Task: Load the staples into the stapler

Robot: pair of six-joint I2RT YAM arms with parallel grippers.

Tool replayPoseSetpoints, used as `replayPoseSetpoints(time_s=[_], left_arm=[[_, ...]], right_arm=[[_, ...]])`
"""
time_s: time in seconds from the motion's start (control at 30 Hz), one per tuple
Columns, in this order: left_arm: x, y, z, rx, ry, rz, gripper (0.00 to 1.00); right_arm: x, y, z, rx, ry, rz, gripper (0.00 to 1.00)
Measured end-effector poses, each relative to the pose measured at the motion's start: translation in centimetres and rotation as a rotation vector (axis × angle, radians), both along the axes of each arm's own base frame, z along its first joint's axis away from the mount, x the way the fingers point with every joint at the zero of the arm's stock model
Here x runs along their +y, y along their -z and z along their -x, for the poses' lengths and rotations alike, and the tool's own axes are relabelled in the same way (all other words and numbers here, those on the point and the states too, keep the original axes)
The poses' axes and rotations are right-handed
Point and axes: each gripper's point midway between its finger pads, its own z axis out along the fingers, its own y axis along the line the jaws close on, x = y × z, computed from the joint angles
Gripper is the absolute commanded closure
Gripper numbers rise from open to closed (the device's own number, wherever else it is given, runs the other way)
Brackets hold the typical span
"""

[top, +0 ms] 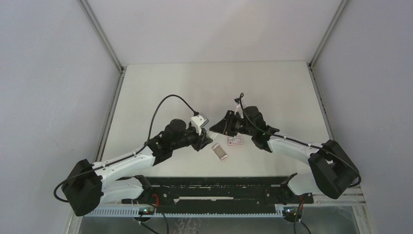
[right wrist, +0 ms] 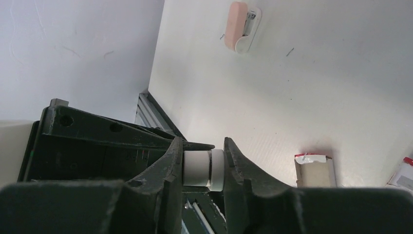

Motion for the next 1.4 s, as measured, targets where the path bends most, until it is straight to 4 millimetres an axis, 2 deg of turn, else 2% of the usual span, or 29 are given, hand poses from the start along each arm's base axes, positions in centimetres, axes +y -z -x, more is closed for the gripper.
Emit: replayPoseSetpoints(time_s=[0.07,0.1,0.13,0.17,0.33,0.5,0.6,0.7,0.77,0.87,1.13,1.33,1.4], left_arm=[[0.0,0.0,0.0,-0.001,-0.001,0.0,1.0],[0.1,0.0,0.0,-0.001,-0.002,-0.001,1.0],[0.1,0.0,0.0,-0.001,-0.002,-0.001,1.0],[0.1,0.0,0.0,0.0,-0.004,-0.003,1.0],[0.6,-0.1,-0.3,-0.004,-0.041,-0.013,1.0],[2.2,0.9,-1.8,0.021,-0.174,-0.046,1.0],[4.1,2.9,-3.7,0.08,-0.302,-0.087,1.0],[7.2,6.4,-5.6,0.182,-0.455,-0.156,1.0],[8.6,7.9,-6.2,0.226,-0.524,-0.188,1.0],[9.8,9.6,-7.0,0.268,-0.589,-0.241,1.0],[9.7,9.9,-9.6,0.273,-0.674,-0.275,1.0],[10.4,11.1,-9.7,0.286,-0.701,-0.312,0.99],[10.5,11.5,-9.6,0.295,-0.701,-0.324,0.96]], right_arm=[[0.0,0.0,0.0,-0.001,-0.002,0.0,0.49],[0.0,0.0,0.0,-0.003,-0.003,-0.001,0.36],[0.0,-0.1,0.1,-0.007,-0.008,-0.001,0.27],[0.0,-0.1,0.1,-0.016,-0.013,0.004,0.22],[-1.0,-0.1,0.2,-0.064,-0.014,0.061,0.2],[-3.6,-0.5,-0.7,-0.124,0.067,0.148,0.2],[-5.8,-0.4,-1.6,-0.166,0.142,0.23,0.21],[-7.9,0.1,-2.2,-0.19,0.2,0.319,0.21],[-9.1,0.7,-2.5,-0.191,0.23,0.375,0.21],[-10.6,1.7,-2.6,-0.185,0.255,0.451,0.21],[-11.6,2.6,-2.4,-0.176,0.262,0.511,0.21],[-11.7,3.1,-2.4,-0.169,0.254,0.53,0.22],[-11.8,3.2,-2.4,-0.17,0.252,0.533,0.22]])
